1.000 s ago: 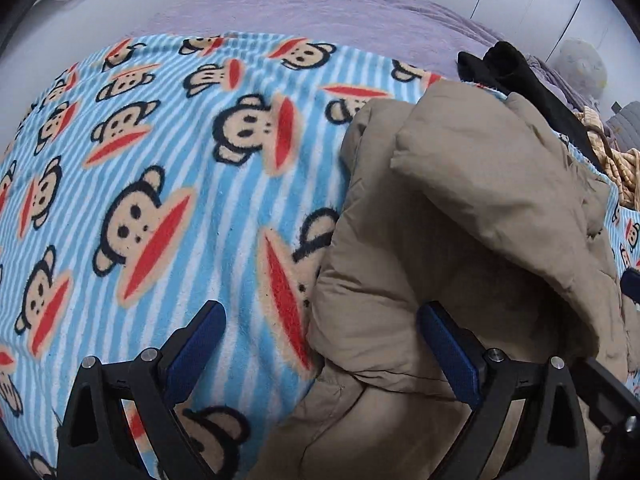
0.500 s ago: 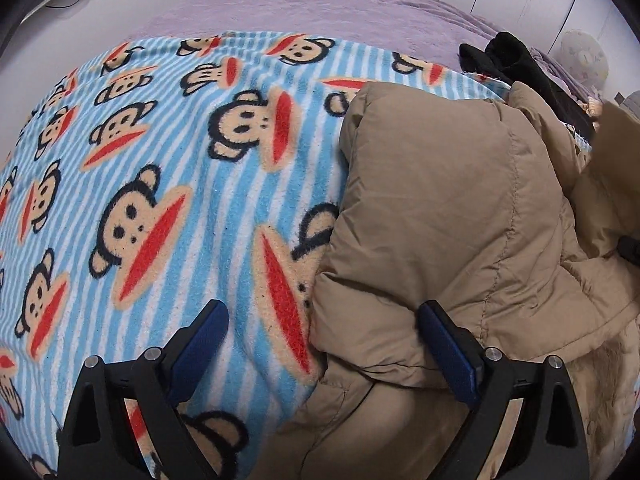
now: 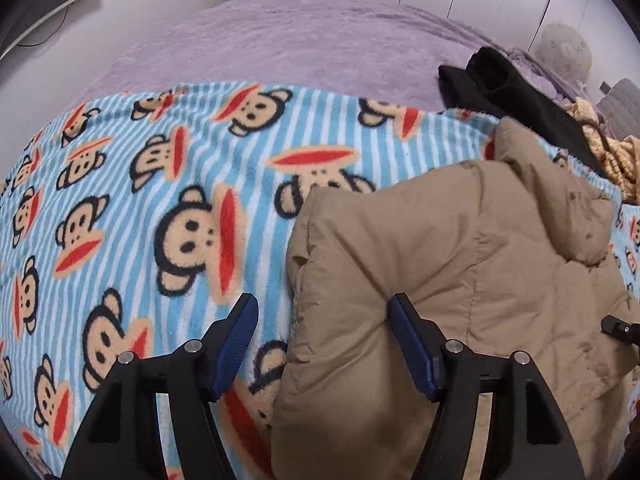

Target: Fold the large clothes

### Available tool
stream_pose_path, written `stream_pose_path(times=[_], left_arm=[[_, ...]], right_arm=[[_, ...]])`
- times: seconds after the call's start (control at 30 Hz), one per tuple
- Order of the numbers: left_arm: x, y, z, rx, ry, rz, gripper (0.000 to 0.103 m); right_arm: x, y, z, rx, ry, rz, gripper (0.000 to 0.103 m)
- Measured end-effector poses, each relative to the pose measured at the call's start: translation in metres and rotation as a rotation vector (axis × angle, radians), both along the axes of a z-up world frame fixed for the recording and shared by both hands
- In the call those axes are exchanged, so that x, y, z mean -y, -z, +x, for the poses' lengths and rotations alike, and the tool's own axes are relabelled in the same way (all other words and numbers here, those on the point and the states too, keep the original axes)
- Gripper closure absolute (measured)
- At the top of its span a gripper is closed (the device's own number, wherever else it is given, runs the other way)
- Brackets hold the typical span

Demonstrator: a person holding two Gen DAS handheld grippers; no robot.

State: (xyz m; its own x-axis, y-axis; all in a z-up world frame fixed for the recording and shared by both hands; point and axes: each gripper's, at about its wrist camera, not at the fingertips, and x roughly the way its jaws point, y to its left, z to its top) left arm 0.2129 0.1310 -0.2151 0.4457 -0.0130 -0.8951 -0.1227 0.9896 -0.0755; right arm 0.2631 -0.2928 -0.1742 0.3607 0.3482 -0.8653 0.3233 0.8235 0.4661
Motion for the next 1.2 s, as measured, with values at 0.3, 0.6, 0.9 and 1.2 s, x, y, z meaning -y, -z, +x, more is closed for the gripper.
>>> stream_pose_path(times=[0.3,0.6,0.9,1.2], left_arm=[[-0.005,-0.007,-0.008,0.026,-0.031,0.045,0.032],[-0.005,-0.022,-0.056,0.018,0.018,0.105,0.032],[0.001,0.004,-0.062,-0.019,-0.018,0.134,0.032],[0.040,-0.053,-0.097,0.006,0.034,0.125,0.008]], right_arm=[[0.021,0.009,-0.008,0.007,-0.026,-0.152,0.087],[0.025,-0.041,-0.053,0.098,-0.040,-0.204,0.087],[-0.006,0.014,-0.051,0.023,-0.170,-0.189,0.091],[0.073,-0.018,-0.117,-0.023,0.084,-0.122,0.086]])
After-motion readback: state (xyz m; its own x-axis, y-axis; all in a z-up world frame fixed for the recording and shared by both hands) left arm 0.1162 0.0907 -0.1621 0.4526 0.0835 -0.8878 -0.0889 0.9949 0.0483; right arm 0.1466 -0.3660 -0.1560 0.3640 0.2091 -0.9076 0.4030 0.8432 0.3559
